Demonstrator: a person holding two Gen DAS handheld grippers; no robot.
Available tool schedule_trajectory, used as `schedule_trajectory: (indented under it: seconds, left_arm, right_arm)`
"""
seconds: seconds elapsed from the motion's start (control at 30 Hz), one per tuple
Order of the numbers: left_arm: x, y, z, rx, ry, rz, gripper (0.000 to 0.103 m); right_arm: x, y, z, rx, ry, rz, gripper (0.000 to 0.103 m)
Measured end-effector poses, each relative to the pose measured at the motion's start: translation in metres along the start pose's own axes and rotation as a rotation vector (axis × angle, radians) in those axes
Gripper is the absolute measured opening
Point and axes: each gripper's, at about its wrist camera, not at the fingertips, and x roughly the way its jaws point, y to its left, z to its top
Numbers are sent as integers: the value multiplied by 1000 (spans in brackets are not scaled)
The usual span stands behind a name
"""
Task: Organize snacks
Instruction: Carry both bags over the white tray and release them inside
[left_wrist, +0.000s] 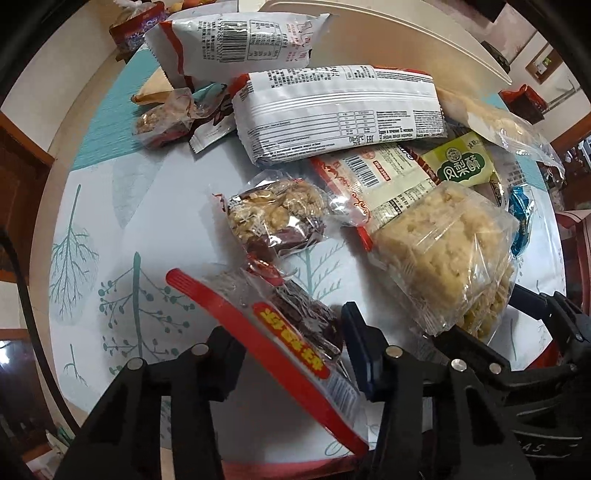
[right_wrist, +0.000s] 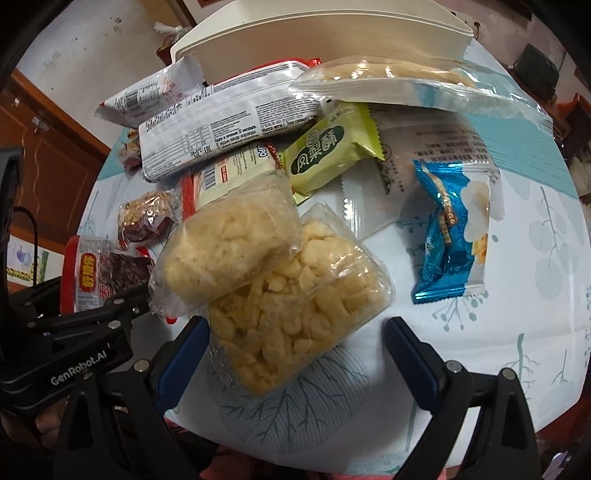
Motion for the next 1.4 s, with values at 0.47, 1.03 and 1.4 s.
schedule_trajectory:
  seconds: [0.47, 1.03, 1.4]
  left_arm:
    - [-9, 21, -9, -56, 11, 24, 48]
    - [-58, 22, -4, -28, -61, 29, 48]
    - [-103, 8, 23, 60, -152, 19, 48]
  right_arm:
    - [37, 40, 0, -96, 32, -70, 93]
    - [50, 72, -6, -114, 20, -40, 68]
    - [16, 54, -2, -89, -1, 14, 68]
